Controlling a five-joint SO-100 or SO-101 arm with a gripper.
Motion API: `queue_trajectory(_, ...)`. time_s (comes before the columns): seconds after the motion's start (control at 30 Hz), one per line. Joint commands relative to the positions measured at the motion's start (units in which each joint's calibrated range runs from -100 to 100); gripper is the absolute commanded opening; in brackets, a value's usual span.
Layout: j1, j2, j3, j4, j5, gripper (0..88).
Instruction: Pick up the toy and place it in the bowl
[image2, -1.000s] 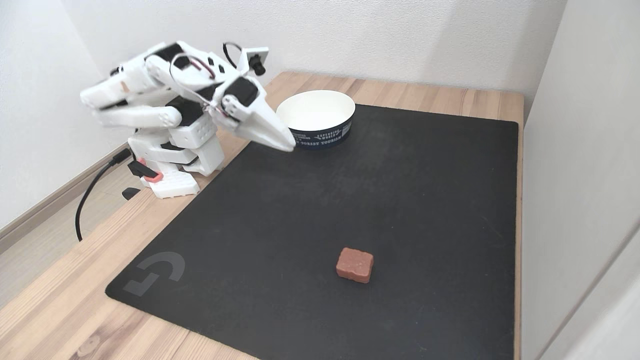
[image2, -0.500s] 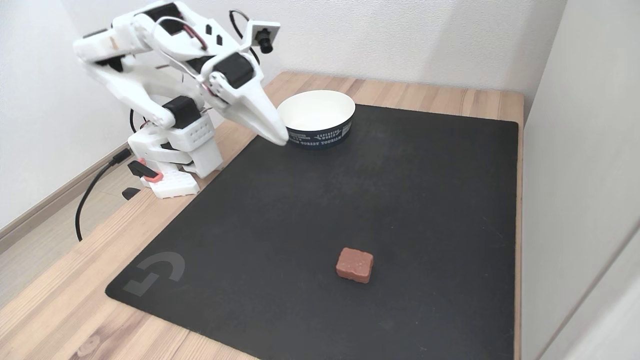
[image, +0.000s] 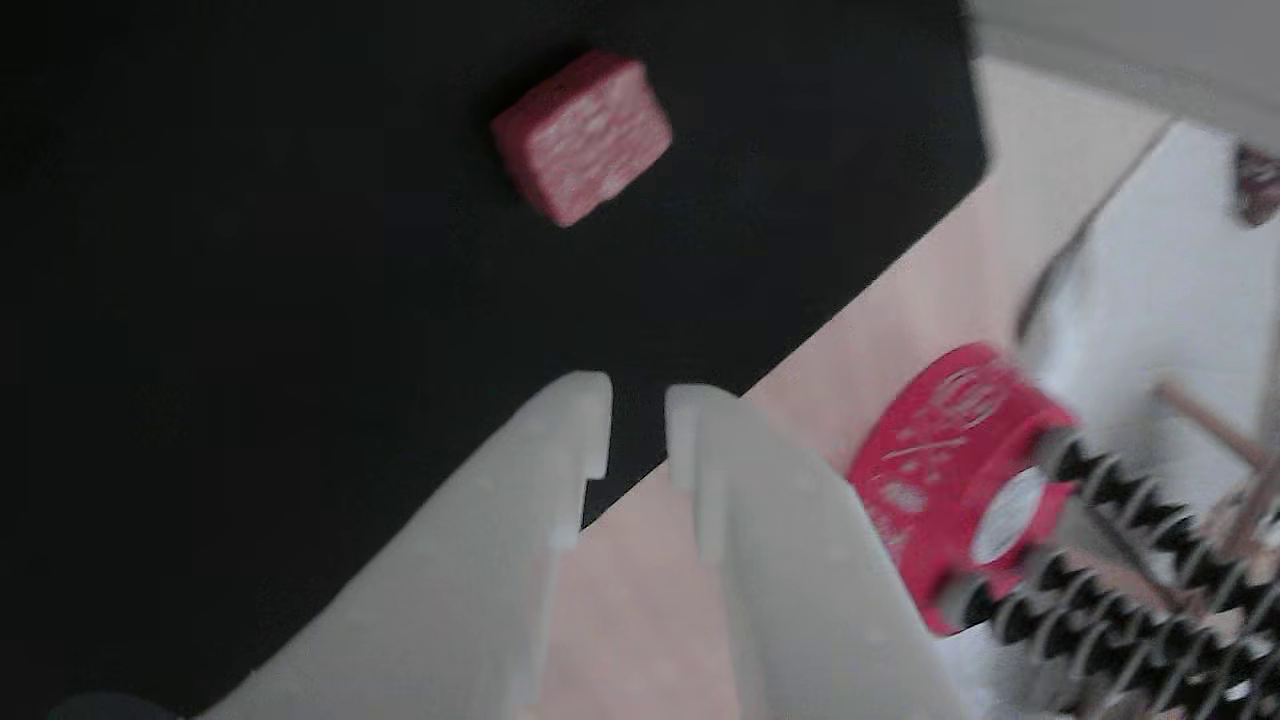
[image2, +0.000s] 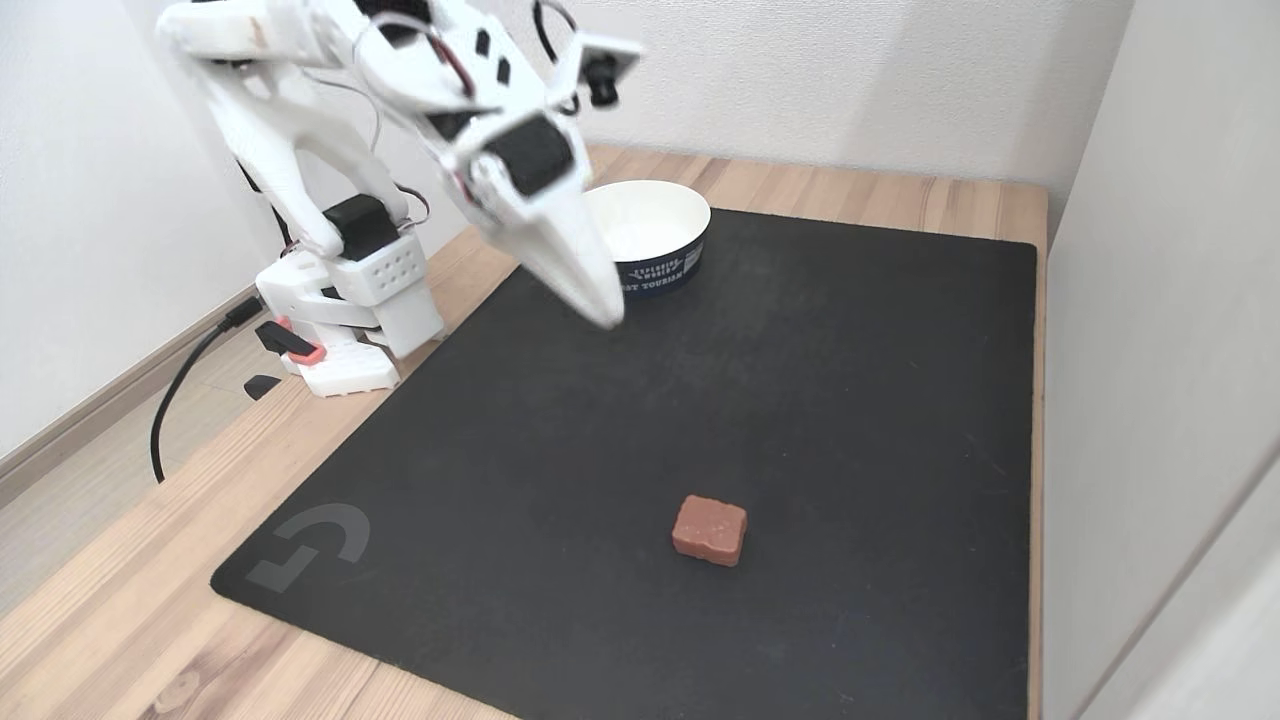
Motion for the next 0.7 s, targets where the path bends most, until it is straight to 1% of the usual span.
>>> queue_trajectory(0.0,3.74,9.34,-13.27,4.44,0.11,2.3)
queue_trajectory(0.07,5.92,15.26,-20.58,7.07,0.11,2.3)
queue_trajectory(0.17,6.84,21.35,-27.06,7.66,0.17,2.2)
queue_trajectory(0.37,6.33,35.11,-38.69,7.91,0.22,2.2)
queue_trajectory(0.47,5.83,42.86,-47.16,11.47,0.22,2.2)
queue_trajectory(0.5,5.75,44.69,-49.51,12.65,0.43,2.2)
queue_trajectory(0.53,5.5,47.69,-53.83,14.77,1.84,2.2)
queue_trajectory(0.67,3.91,52.45,-61.49,17.99,3.77,2.2)
